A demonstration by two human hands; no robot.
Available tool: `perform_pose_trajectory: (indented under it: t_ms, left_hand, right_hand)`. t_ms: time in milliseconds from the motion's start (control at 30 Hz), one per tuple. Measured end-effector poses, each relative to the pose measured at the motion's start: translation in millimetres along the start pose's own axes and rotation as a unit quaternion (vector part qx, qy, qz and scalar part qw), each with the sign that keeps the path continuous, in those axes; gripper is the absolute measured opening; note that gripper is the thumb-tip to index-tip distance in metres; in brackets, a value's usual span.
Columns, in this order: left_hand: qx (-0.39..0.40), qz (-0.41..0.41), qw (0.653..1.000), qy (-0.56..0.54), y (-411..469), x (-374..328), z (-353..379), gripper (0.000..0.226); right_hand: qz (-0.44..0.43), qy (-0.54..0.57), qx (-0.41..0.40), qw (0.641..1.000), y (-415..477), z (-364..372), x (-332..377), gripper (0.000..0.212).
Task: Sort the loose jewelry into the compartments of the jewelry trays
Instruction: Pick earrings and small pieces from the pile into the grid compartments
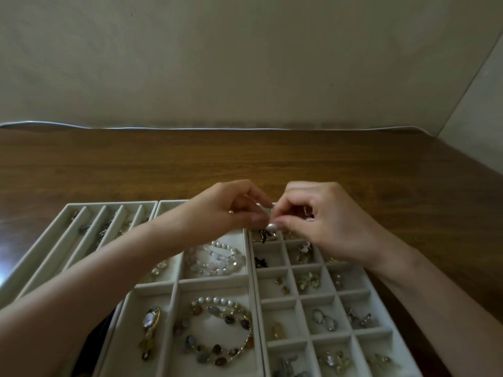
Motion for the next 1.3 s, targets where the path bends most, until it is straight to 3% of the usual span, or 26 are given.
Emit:
perform_pose_trajectory:
  t_ms: [167,300,367,467,600,900,1300]
  left_hand:
    - [0.024,-0.005,0.995,-0.095,-3.8,-0.8,0.4,0.019]
    - [0.013,-0.011,0.998,-0.067,-3.1,2.0,-0.1,0.013]
    - [-0.009,-0.018,1.000,-0.022,-1.5,5.9,0.4,0.008]
    - [-0.051,-0.020,0.998,0.026,0.1,10.2,-0.6,0.005]
    - [-0.091,-0.018,0.992,0.085,-0.2,9.8,-3.9,0.007]
    - [-0.110,-0.023,0.988,0.108,-0.5,10.2,-5.6,0.006]
    - [-0.106,0.007,0.991,0.085,-1.5,5.5,-4.6,0.005]
  right_hand:
    - [-0.046,0.052,-0.038,0.997,1.0,0.9,-1.3,0.003]
    - [-0.023,0.063,-0.030,0.997,1.4,1.8,-2.6,0.010]
    - [0.010,0.041,0.002,0.999,0.9,1.5,-4.2,0.011]
    - [0.039,-0.018,0.111,0.993,-0.4,5.4,-2.1,0.007]
    - [0.058,-0.063,0.174,0.981,-0.4,13.9,2.6,0.027]
    - [0.034,-0.038,0.189,0.981,1.5,20.0,9.2,0.014]
    - [0.057,0.075,0.190,0.977,-2.2,11.4,6.4,0.017]
Point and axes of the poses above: each hand's wrist, its own y-axis towards the middle knuckle, its own z-axis out of the palm, x = y × z, the point moved 2 cm from there along y, towards the middle knuckle, and after that the axes turned 13 degrees about x, right-handed, at the moved point
